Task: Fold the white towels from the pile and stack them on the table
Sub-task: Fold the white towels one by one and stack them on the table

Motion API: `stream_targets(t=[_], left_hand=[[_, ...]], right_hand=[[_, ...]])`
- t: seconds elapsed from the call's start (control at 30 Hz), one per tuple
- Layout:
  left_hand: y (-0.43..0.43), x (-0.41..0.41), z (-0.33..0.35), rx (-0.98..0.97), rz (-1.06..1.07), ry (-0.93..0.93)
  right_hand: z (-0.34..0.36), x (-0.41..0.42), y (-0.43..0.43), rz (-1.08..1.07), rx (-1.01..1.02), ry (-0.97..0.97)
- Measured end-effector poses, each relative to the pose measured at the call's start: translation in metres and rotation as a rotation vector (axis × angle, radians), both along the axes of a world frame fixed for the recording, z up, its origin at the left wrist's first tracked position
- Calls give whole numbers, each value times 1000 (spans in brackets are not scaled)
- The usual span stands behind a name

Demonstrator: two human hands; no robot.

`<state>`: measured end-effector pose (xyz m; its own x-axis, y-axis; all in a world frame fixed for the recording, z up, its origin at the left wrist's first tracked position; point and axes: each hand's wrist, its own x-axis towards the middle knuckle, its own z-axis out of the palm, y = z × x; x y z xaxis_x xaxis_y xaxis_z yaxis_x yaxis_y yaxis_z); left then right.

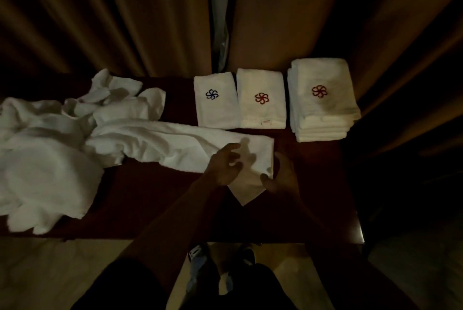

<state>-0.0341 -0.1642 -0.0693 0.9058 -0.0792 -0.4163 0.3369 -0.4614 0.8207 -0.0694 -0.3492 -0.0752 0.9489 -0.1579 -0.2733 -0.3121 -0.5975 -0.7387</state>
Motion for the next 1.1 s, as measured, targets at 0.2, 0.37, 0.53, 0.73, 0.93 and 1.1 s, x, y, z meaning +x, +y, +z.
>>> stream_targets(t=[0.2, 0.37, 0.53, 0.73, 0.93, 1.1], left_hand=[[79, -6, -34, 490, -25, -209], [122, 6, -47, 761, -258, 28], [121, -4, -59, 727, -319, 13], [70, -4, -51, 786, -363, 12], [38, -30, -61, 747, -458, -139], [25, -49, -69, 674, -444, -148]], right_hand=[[-19, 5, 14, 230, -303, -73], [-47, 7, 17, 532, -424, 116], [-54, 13, 14, 616, -517, 311], [-56, 2, -6, 330, -576, 328], [-59, -36, -55, 222, -610, 393], [-58, -56, -70, 269, -670, 345]])
